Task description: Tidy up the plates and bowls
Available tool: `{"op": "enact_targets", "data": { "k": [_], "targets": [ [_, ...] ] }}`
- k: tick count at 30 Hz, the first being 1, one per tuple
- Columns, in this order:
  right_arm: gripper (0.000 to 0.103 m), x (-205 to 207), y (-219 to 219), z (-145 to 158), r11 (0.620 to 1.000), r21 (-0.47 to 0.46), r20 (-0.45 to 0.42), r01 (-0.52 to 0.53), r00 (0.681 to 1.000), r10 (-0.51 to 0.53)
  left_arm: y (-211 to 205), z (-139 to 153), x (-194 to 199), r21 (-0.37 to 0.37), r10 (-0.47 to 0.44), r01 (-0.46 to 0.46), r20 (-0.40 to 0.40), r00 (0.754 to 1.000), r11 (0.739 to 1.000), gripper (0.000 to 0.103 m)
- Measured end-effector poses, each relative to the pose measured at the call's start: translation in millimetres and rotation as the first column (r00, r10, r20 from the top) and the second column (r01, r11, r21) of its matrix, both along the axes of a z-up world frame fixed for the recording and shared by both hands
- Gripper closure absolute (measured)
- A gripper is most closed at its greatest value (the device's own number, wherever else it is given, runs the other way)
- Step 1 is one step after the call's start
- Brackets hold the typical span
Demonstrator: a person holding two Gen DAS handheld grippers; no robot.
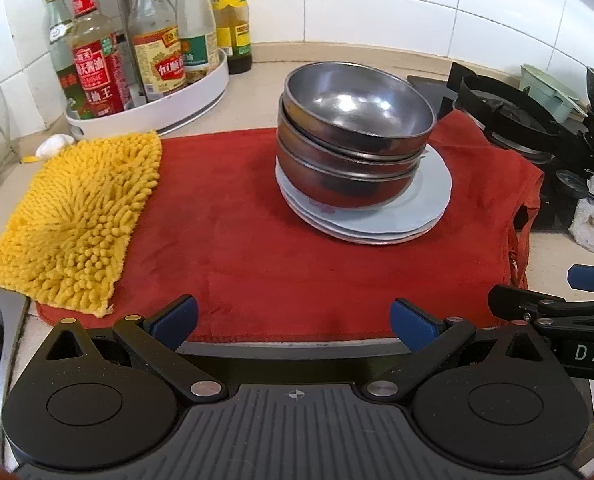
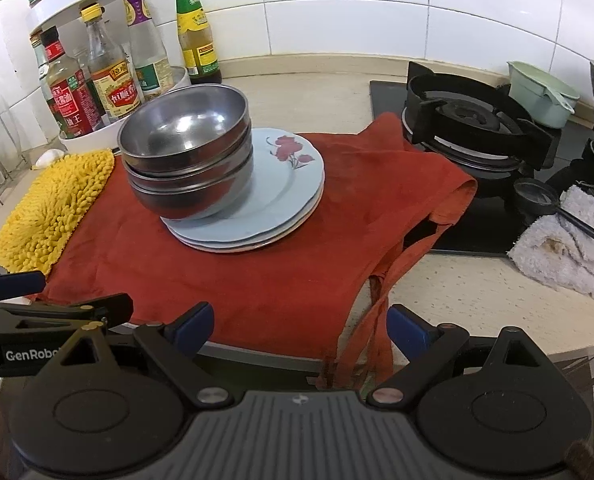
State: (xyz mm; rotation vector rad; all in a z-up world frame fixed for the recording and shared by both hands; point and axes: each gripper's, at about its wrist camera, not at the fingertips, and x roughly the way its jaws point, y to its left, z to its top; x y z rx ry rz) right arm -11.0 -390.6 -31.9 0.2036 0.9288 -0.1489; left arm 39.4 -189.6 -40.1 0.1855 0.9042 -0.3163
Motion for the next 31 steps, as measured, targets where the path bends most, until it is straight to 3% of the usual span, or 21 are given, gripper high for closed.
{"op": "enact_targets", "data": {
  "k": [16,31],
  "targets": [
    [0.013,-1,-6,2,1.0,-0.009,0.012,0.004,1.0,-0.004,-2,2,-1,0.003,-0.028,0.028,0.05,0.998,1.0,0.0],
    [0.013,3,-2,7,1.0,-0.017,0.025,-0.006,1.0,0.006,9,5,2,-0.029,-0.021,0.022,0.05,0.999,0.999,0.0]
  ]
}}
